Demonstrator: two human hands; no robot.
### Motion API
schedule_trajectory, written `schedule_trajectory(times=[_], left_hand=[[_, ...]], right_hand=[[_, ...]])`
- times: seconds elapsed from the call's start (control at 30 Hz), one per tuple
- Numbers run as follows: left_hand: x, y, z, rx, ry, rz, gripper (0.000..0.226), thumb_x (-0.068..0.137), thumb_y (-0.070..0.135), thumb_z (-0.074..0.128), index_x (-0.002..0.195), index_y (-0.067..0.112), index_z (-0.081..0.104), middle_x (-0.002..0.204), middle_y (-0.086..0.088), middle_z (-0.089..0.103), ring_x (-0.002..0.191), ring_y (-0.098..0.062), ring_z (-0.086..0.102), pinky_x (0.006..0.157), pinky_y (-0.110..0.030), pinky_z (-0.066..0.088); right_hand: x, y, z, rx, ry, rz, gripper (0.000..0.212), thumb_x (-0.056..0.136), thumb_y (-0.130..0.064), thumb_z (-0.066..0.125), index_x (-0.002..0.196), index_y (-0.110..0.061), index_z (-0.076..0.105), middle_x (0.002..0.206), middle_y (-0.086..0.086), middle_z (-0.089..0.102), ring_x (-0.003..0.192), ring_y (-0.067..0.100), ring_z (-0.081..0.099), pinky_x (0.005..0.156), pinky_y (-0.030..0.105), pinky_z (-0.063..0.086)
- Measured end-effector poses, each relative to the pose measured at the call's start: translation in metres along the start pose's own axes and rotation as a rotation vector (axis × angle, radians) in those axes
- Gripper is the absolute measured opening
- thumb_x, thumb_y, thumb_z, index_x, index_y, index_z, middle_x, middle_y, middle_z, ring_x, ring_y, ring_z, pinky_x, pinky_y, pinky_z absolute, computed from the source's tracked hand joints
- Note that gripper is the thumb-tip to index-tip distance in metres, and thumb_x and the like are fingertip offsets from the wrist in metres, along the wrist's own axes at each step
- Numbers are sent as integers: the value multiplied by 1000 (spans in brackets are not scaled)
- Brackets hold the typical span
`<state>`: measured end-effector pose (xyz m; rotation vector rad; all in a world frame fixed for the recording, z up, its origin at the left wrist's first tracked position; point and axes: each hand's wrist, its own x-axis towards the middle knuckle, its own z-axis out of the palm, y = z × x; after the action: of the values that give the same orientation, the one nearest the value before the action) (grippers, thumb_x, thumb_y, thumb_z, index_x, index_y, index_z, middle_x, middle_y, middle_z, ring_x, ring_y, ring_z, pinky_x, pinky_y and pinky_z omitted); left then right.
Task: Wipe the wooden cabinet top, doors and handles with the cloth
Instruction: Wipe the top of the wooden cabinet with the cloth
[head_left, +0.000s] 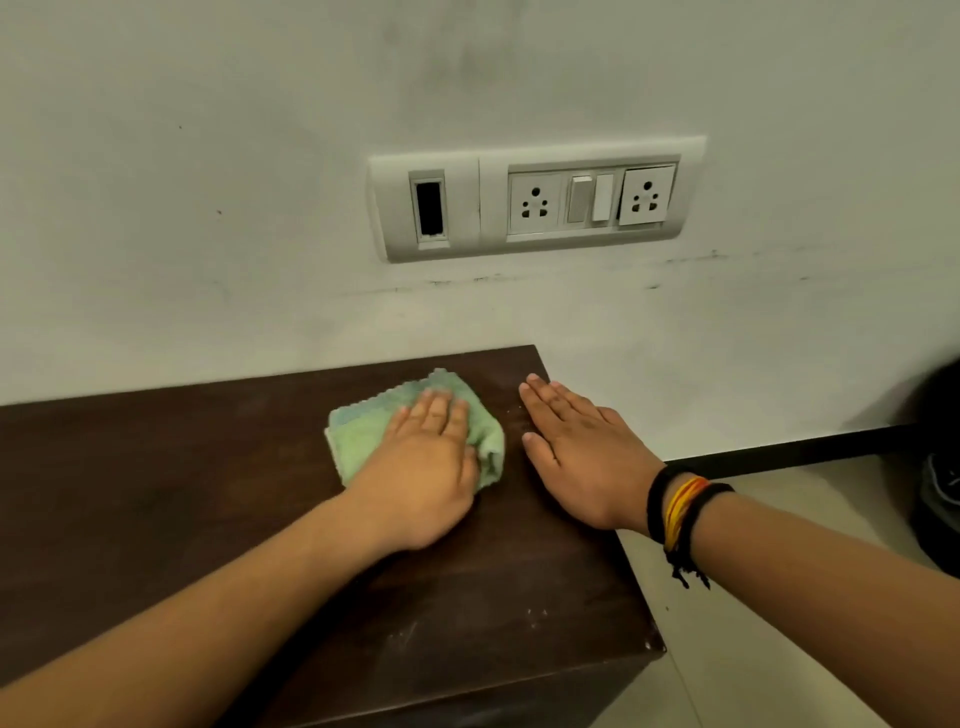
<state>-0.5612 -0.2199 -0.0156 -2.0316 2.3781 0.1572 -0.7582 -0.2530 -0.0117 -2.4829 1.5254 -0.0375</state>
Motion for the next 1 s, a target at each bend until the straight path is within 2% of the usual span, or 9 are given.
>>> schedule_trajectory(times=[0.1, 0.27, 0.4, 0.5, 0.6, 0.73, 0.83, 0.9, 1.0], left_hand=[[52, 12, -10, -43, -10, 162, 59, 106, 34, 23, 160, 16, 7, 168, -8, 2, 155, -20, -1, 125, -37, 0], [47, -13, -5, -6, -17, 23, 63, 103, 40, 18, 160, 17, 6, 168, -8, 3, 155, -22, 0, 126, -40, 4], [66, 34, -7, -35, -34, 301, 65, 99, 42, 18, 160, 19, 11, 168, -4, 7, 155, -20, 2, 125, -37, 4], [105, 33, -12, -51, 5, 152, 59, 106, 35, 23, 160, 18, 11, 168, -4, 7, 155, -22, 3, 125, -39, 6], [55, 14, 0, -25, 11, 32, 61, 104, 36, 22, 160, 16, 9, 168, -6, 6, 155, -25, 2, 125, -42, 8], [19, 46, 3, -78, -29, 227, 61, 103, 40, 17, 160, 24, 6, 168, 2, 3, 154, -17, -3, 126, -40, 3], [59, 47, -8, -92, -24, 129, 59, 106, 32, 24, 160, 19, 6, 168, -2, 5, 155, -21, 1, 125, -40, 4], [39, 32, -9, -70, -13, 30, 59, 106, 31, 25, 160, 17, 7, 168, -5, 5, 155, -23, 1, 125, -41, 6], [-46, 46, 2, -102, -26, 159, 59, 106, 30, 27, 160, 22, 7, 167, 4, 1, 154, -17, -5, 126, -39, 1]], right_hand=[[-1, 7, -1, 38, 15, 23, 61, 104, -43, 15, 159, -23, -3, 168, -7, -7, 153, 8, -3, 120, 31, 5], [-9, 18, 2, 40, 13, 14, 61, 105, -42, 15, 159, -22, -3, 168, -6, -5, 153, 10, 0, 121, 31, 6], [-15, 34, 6, 141, -9, 67, 59, 105, -44, 13, 159, -24, 1, 168, -6, 5, 153, 11, 5, 121, 33, 10], [-15, 46, 4, 109, -12, 55, 57, 105, -43, 11, 159, -27, 1, 168, -8, 8, 153, 12, 7, 120, 36, 12], [-12, 45, 2, 124, -16, -2, 57, 106, -40, 14, 159, -26, 2, 168, -8, 9, 153, 12, 8, 121, 36, 12], [-13, 42, 3, 112, -1, -10, 56, 106, -37, 16, 160, -25, 5, 167, -6, 14, 152, 16, 15, 120, 37, 17], [-18, 38, 3, 132, 21, 29, 57, 106, -38, 18, 159, -21, 10, 162, 3, 32, 147, 24, 30, 116, 40, 25], [-21, 32, 6, 153, 26, 25, 58, 106, -36, 21, 159, -16, 9, 151, 11, 47, 136, 31, 43, 110, 41, 32], [-27, 26, 12, 148, 58, 39, 58, 106, -34, 21, 159, -13, 9, 143, 16, 53, 130, 34, 47, 105, 42, 34]])
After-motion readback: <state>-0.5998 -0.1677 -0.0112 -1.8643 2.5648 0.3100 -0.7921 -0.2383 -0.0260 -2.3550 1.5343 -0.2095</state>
